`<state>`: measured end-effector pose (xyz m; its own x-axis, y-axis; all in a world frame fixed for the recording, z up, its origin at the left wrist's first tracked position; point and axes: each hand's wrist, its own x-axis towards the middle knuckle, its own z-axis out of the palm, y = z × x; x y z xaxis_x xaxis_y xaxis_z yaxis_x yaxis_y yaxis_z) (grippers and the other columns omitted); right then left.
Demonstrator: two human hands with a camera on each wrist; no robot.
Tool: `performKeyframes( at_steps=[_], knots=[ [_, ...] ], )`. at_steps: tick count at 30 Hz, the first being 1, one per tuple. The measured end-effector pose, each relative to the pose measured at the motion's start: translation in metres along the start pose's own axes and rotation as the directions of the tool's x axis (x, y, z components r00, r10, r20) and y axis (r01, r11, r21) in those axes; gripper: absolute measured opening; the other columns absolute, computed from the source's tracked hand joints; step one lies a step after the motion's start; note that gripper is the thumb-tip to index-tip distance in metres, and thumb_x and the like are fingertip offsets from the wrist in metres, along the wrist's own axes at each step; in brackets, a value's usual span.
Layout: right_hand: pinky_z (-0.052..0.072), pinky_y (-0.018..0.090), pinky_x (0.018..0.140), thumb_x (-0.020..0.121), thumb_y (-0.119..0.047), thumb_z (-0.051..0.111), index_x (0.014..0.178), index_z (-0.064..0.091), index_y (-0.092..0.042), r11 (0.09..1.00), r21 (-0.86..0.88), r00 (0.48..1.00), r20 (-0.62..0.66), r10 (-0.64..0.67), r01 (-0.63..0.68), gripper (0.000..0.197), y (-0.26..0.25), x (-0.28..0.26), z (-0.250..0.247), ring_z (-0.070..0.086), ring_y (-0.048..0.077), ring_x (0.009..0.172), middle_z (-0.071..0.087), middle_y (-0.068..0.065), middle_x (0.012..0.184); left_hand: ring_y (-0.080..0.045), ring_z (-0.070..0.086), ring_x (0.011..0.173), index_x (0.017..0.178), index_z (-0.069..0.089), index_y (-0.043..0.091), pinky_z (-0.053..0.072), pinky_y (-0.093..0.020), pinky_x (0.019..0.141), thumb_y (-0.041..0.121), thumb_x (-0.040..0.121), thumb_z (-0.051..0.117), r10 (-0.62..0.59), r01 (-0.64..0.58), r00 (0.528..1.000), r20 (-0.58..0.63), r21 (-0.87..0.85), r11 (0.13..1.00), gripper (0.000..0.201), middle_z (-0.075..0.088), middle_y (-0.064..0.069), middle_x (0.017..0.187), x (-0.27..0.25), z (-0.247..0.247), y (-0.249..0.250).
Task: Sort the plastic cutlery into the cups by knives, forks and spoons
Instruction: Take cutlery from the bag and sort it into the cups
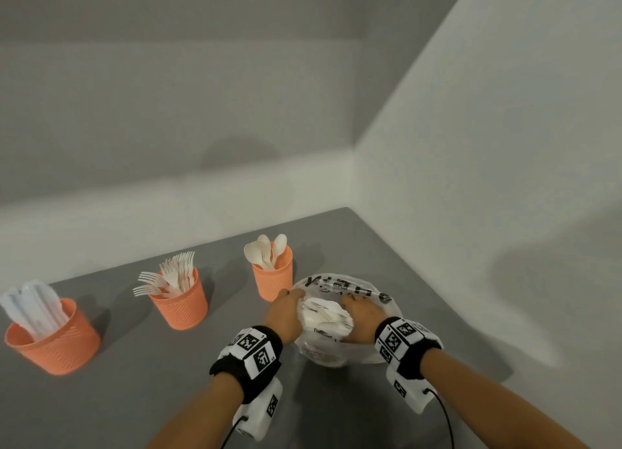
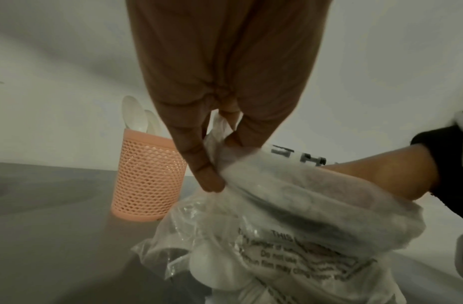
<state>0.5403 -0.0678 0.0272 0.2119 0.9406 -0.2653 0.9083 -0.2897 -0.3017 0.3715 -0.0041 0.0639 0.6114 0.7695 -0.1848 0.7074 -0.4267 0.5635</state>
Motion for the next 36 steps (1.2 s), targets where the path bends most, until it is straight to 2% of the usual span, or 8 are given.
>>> performKeyframes(
  at_steps=[5, 9, 15, 19, 21, 26, 30, 36],
  knots=[
    [0.042, 0.028, 0.091, 0.071, -0.027, 0.068, 0.121, 0.051, -0.016, 0.998, 0.057, 0.992, -0.117, 0.039, -0.033, 0.054, 0.009, 0.001, -0.009, 0.054, 0.023, 0.110, 0.059, 0.006, 0.120, -0.026, 0.041, 0.127, 0.141, 0.033, 0.009, 0.031, -0.023, 0.103, -0.009, 0.082, 0.046, 0.085, -0.088, 0.992, -0.093, -0.019, 0.996, 0.063, 0.038, -0.011, 0.138, 0.001, -0.001, 0.009],
    [0.042, 0.029, 0.094, 0.070, -0.029, 0.070, 0.124, 0.051, -0.018, 0.999, 0.024, 0.989, -0.145, 0.038, -0.035, 0.059, 0.017, -0.003, -0.007, 0.054, 0.021, 0.113, 0.059, 0.004, 0.122, -0.027, 0.040, 0.130, 0.141, 0.031, 0.007, 0.029, -0.027, 0.107, -0.001, 0.086, 0.048, 0.125, -0.127, 0.989, -0.084, -0.022, 0.992, 0.059, 0.037, -0.013, 0.141, -0.001, 0.004, 0.017],
    [0.046, 0.028, 0.089, 0.069, -0.024, 0.070, 0.115, 0.059, -0.020, 0.996, 0.086, 0.985, -0.173, 0.013, 0.002, 0.048, 0.014, -0.005, -0.005, 0.058, 0.022, 0.107, 0.064, 0.003, 0.113, -0.028, 0.041, 0.128, 0.141, 0.031, 0.009, 0.032, -0.029, 0.105, 0.002, 0.086, 0.051, 0.083, -0.082, 0.996, -0.030, 0.016, 0.997, 0.059, 0.038, -0.013, 0.139, 0.005, 0.002, 0.014],
    [0.042, 0.023, 0.087, 0.074, -0.015, 0.067, 0.116, 0.057, -0.013, 0.984, 0.178, 0.988, -0.143, 0.053, -0.027, 0.043, 0.015, -0.004, -0.011, 0.057, 0.023, 0.109, 0.062, 0.006, 0.117, -0.028, 0.043, 0.127, 0.142, 0.031, 0.011, 0.033, -0.030, 0.105, 0.002, 0.085, 0.054, 0.057, -0.057, 0.998, -0.016, 0.026, 0.998, 0.062, 0.040, -0.013, 0.137, 0.009, 0.002, 0.011],
    [0.039, 0.021, 0.085, 0.075, -0.019, 0.070, 0.117, 0.056, -0.012, 0.978, 0.206, 0.989, -0.129, 0.074, -0.046, 0.045, 0.017, -0.003, -0.013, 0.057, 0.023, 0.109, 0.062, 0.007, 0.119, -0.028, 0.043, 0.127, 0.142, 0.031, 0.011, 0.034, -0.031, 0.105, 0.001, 0.084, 0.053, 0.049, -0.049, 0.999, -0.020, 0.020, 0.999, 0.062, 0.040, -0.013, 0.138, 0.012, 0.002, 0.013],
    [0.042, 0.028, 0.089, 0.075, -0.025, 0.070, 0.115, 0.055, -0.009, 0.972, 0.215, 0.984, -0.125, 0.129, -0.100, 0.046, 0.023, 0.001, -0.014, 0.055, 0.025, 0.108, 0.060, 0.010, 0.118, -0.028, 0.040, 0.130, 0.144, 0.027, 0.011, 0.032, -0.029, 0.105, 0.001, 0.086, 0.050, 0.035, -0.035, 0.999, -0.017, 0.023, 0.999, 0.063, 0.037, -0.013, 0.141, 0.017, 0.003, 0.017],
    [0.041, 0.025, 0.083, 0.076, -0.019, 0.066, 0.112, 0.056, -0.006, 0.967, 0.242, 0.980, -0.157, 0.121, -0.081, 0.040, 0.029, 0.004, -0.017, 0.057, 0.027, 0.106, 0.061, 0.011, 0.112, -0.027, 0.039, 0.131, 0.145, 0.025, 0.012, 0.032, -0.029, 0.105, 0.001, 0.086, 0.049, 0.031, -0.030, 0.999, -0.015, 0.017, 0.999, 0.064, 0.036, -0.012, 0.143, 0.019, 0.005, 0.021],
    [0.043, 0.026, 0.080, 0.083, -0.017, 0.063, 0.115, 0.056, -0.007, 0.952, 0.305, 0.983, -0.177, 0.051, 0.005, 0.035, 0.036, 0.004, -0.021, 0.059, 0.026, 0.102, 0.063, 0.012, 0.111, -0.028, 0.043, 0.127, 0.145, 0.025, 0.012, 0.036, -0.030, 0.101, -0.001, 0.086, 0.046, 0.033, -0.033, 0.999, -0.023, 0.025, 0.999, 0.064, 0.039, -0.013, 0.140, 0.025, 0.007, 0.028]
  ],
)
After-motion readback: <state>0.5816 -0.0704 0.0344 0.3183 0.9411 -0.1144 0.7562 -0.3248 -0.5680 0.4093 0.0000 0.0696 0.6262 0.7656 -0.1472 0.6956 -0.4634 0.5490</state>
